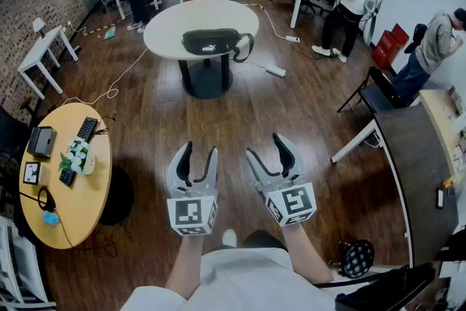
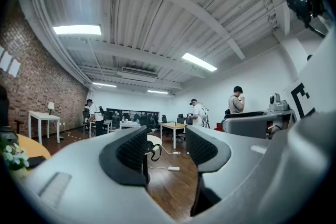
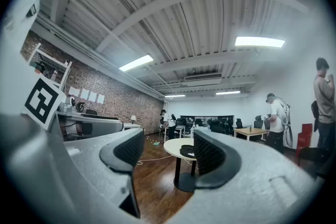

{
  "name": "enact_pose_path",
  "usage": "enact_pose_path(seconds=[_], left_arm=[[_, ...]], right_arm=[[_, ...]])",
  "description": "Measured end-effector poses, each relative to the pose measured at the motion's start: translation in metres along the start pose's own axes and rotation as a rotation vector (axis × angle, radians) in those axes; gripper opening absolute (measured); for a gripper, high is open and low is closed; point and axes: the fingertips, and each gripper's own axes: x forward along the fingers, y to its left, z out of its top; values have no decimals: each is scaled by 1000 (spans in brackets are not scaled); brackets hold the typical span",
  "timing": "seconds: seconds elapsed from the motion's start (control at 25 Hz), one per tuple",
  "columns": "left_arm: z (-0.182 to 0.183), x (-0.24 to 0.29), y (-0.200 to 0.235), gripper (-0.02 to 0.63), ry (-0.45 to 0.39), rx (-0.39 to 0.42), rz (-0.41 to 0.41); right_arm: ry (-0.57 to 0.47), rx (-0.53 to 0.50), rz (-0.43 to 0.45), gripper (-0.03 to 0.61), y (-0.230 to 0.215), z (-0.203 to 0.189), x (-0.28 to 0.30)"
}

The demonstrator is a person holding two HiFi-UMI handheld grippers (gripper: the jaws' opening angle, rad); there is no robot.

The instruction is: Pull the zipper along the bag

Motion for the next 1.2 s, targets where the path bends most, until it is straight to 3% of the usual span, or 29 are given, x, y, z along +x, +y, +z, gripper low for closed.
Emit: enact_pose_path(seconds=[0.44, 0.76, 1.0, 1.2], left_arm=[[-33, 163, 102, 230, 18, 1, 90], [-30, 341, 140, 230, 14, 47, 122], [-43, 411, 164, 230, 47, 46, 153], [-69, 482, 187, 230, 71, 19, 116]], right_arm=[[-15, 8, 38, 282, -76, -35, 181], [-40, 31, 56, 282, -186, -42, 336], [31, 73, 75, 282, -233, -75, 403], [55, 78, 55, 282, -265, -99, 461]])
